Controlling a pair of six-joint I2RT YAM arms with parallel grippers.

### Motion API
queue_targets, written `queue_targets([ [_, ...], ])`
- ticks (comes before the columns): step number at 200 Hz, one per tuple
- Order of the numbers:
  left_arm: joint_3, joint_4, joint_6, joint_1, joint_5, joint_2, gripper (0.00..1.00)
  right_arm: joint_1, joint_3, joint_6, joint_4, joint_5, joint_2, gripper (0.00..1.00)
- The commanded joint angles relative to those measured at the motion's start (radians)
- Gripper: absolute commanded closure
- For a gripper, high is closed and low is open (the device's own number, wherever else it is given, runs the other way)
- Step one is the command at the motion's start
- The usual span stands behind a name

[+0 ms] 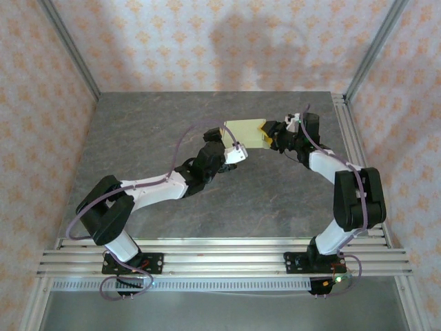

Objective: Fold the paper box

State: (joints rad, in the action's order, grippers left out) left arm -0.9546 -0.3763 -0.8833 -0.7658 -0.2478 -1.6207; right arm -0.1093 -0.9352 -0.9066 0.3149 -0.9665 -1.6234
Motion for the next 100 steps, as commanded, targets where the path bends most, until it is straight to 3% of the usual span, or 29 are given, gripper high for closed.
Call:
queue_targets([
  [1, 0.018, -0.116, -0.104, -0.003, -0.061, 0.014, 0.0, 0.008, 0.004, -0.031, -0.01, -0.061, 0.064, 0.58],
  [48, 0.064, -0.237, -0.184, -0.028, -0.125, 0.006, 0.07, 0.008, 0.014, -0.036, -0.116, -0.102, 0.117, 0.58],
  [87, 0.064, -0.237, -0.184, -0.036, -0.123, 0.016, 0.22, 0.007, 0.019, -0.085, -0.124, -0.115, 0.123, 0.58],
  [100, 0.059, -0.233, -0.182, -0.036, -0.124, 0.013, 0.31, 0.008, 0.024, -0.106, -0.111, -0.119, 0.12, 0.58],
])
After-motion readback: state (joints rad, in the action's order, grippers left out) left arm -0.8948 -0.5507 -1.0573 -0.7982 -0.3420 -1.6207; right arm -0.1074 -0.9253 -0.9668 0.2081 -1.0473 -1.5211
